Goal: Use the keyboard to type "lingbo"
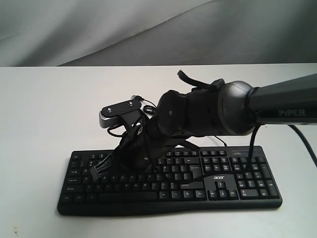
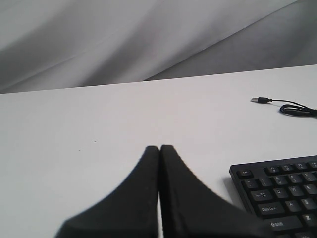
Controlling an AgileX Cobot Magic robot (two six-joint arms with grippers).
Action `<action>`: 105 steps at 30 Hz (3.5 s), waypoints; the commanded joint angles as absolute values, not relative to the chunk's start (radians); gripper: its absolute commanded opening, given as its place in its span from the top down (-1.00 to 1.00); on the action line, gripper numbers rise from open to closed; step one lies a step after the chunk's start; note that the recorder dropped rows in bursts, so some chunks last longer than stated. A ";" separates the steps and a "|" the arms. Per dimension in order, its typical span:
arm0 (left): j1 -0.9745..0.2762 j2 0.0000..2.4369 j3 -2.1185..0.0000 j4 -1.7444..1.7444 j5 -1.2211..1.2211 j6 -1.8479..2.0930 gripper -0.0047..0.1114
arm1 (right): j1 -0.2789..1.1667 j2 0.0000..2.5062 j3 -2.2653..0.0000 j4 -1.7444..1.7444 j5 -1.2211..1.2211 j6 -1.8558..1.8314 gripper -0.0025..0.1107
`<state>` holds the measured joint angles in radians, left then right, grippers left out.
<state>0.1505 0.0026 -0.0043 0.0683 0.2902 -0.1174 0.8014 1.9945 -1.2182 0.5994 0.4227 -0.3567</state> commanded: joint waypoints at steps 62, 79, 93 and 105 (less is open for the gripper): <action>0.152 0.000 0.000 0.060 0.286 -0.121 0.91 | 0.817 2.011 -1.138 0.648 0.368 -0.385 0.96; 0.152 0.000 0.000 0.060 0.286 -0.121 0.91 | 0.814 1.944 -1.138 0.628 0.369 -0.390 0.96; 0.152 0.000 0.000 0.060 0.286 -0.121 0.91 | 0.717 1.913 -1.101 0.548 0.366 -0.268 0.96; 0.152 0.000 0.000 0.060 0.286 -0.121 0.91 | 0.707 1.913 -1.078 0.444 0.338 -0.151 0.96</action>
<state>0.1505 0.0026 -0.0043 0.0683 0.2902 -0.1174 0.7161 1.9208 -1.0846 0.4730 0.3517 -0.1670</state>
